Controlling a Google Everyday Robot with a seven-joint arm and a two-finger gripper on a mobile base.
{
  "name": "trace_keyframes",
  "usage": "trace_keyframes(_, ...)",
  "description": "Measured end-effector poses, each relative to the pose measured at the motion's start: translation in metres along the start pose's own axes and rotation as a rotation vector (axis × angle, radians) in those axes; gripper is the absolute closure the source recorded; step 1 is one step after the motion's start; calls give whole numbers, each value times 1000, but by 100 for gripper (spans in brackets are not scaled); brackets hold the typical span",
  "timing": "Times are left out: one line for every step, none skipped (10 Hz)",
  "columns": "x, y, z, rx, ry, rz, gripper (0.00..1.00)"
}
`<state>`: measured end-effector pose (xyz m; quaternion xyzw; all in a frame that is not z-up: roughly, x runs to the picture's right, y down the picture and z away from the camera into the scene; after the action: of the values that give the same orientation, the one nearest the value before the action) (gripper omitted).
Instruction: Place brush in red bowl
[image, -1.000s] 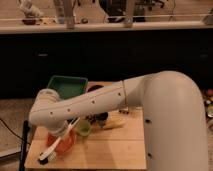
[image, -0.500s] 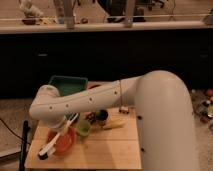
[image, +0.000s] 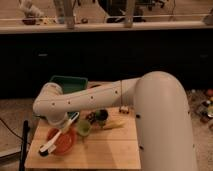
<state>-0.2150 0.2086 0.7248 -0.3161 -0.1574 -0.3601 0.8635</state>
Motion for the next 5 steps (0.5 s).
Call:
trace_keyframes(2,-1,2,7,-15,10,100)
trace_keyframes(3,-1,4,11,-30,17,100)
trace_keyframes(4,-2,5,16,-41,22,100)
trace_keyframes(2,-3,6,20,-53,21,100)
trace_keyframes(2,-4,7,22,-58,21,100)
